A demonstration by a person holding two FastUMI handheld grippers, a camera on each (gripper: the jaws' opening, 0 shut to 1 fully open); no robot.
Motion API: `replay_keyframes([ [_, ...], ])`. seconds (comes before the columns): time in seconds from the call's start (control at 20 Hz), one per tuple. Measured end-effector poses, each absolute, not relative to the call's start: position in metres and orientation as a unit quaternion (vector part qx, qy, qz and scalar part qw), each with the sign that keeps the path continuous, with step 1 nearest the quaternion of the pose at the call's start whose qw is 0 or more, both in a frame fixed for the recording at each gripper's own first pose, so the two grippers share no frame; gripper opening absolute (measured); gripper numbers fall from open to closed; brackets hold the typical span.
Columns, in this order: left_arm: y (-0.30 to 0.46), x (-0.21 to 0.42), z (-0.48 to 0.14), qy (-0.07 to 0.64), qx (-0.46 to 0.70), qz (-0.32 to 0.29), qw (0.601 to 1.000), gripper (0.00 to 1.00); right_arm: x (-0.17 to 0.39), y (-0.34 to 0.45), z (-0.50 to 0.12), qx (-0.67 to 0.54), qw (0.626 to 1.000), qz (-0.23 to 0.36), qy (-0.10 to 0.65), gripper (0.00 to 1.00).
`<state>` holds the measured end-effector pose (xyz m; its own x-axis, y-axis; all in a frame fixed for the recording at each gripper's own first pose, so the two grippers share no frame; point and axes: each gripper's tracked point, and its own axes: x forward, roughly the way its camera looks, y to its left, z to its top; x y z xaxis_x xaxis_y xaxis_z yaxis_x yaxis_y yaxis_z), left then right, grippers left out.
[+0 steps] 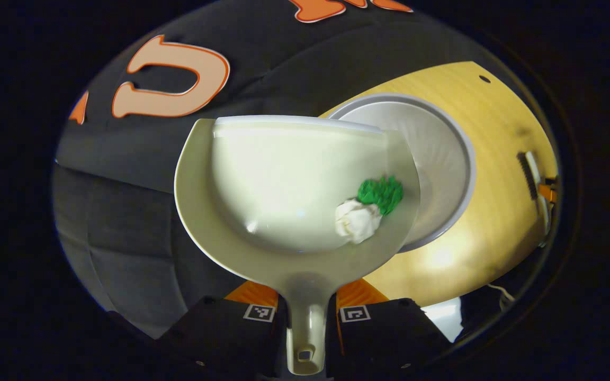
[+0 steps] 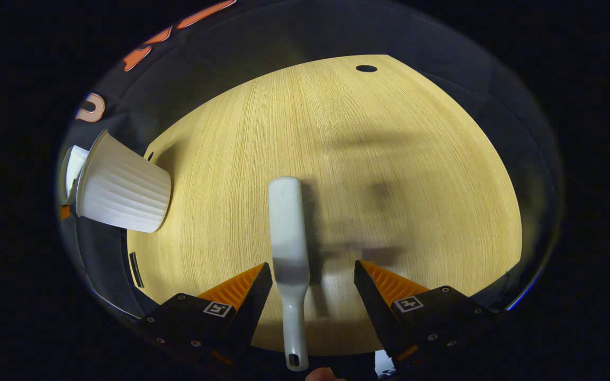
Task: Pick up the small broom and dustpan from the desktop, sweep the trash into the dustpan with the broom, and then empty the trash into the garbage bin.
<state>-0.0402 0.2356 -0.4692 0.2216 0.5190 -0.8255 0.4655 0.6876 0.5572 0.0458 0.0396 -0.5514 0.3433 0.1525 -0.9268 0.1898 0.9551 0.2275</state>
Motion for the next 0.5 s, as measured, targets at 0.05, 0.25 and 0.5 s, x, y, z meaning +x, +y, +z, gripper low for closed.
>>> replay_keyframes([
  [0.05, 0.240, -0.035, -0.461, 0.620, 0.421, 0.021, 0.661, 0.30, 0.046, 0.039, -0.551, 0.153, 0.806, -0.013, 0.572, 0.95],
  [0.25, 0.255, -0.017, -0.456, 0.591, 0.539, 0.010, 0.600, 0.30, 0.045, 0.032, -0.556, 0.164, 0.803, -0.026, 0.572, 0.95],
  [0.5, 0.261, 0.007, -0.425, 0.482, 0.721, 0.005, 0.498, 0.30, 0.046, 0.036, -0.558, 0.173, 0.799, -0.024, 0.576, 0.95],
])
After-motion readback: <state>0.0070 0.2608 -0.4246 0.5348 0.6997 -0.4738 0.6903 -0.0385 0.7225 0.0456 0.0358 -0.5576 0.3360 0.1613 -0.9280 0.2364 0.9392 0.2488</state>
